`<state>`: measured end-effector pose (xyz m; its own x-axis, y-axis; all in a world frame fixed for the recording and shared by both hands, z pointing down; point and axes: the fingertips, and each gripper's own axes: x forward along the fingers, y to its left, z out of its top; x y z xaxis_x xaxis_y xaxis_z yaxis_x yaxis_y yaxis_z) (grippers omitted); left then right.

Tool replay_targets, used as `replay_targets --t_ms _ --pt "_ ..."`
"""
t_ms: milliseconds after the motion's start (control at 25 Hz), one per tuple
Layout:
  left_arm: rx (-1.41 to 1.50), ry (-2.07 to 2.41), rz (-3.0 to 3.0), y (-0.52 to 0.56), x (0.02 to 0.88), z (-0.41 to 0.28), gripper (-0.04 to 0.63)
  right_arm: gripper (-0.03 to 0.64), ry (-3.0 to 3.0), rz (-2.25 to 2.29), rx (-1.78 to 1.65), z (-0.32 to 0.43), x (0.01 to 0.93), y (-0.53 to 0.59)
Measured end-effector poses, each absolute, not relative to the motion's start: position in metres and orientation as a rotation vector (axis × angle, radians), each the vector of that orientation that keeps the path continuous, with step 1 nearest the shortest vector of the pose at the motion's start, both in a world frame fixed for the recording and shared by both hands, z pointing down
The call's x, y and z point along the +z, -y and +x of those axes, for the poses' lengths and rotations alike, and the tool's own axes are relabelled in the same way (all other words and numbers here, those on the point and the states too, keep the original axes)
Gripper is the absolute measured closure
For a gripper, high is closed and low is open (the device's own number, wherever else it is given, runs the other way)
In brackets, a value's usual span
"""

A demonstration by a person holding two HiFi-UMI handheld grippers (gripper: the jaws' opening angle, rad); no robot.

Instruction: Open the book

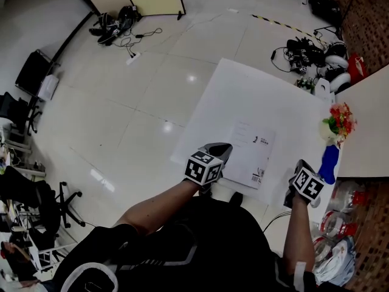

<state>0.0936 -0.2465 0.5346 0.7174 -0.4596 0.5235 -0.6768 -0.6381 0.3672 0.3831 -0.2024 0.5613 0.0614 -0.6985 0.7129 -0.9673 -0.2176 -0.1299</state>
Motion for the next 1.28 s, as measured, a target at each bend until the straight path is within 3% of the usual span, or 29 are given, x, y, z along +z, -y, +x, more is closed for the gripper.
replay_targets --t_ms 320,760,800,880,1280 --pt "0.515 0.91 2.348 0.249 0.538 0.076 0.6 0.617 1.754 1.868 0.936 0.34 0.554 0.221" --pt "0.508 1.01 2.29 0.262 0.566 0.007 0.6 0.611 1.92 1.513 1.042 0.131 0.57 0.259" --pt "0.514 1.021 2.288 0.265 0.567 -0.005 0.6 0.57 1.904 1.486 1.051 0.116 0.576 0.259" --pt "0.527 1.021 2.286 0.272 0.568 -0.025 0.6 0.552 1.853 1.457 1.071 0.092 0.59 0.258" --pt "0.571 0.845 2.241 0.278 0.612 -0.054 0.6 0.537 1.465 1.564 1.008 0.073 0.643 0.254"
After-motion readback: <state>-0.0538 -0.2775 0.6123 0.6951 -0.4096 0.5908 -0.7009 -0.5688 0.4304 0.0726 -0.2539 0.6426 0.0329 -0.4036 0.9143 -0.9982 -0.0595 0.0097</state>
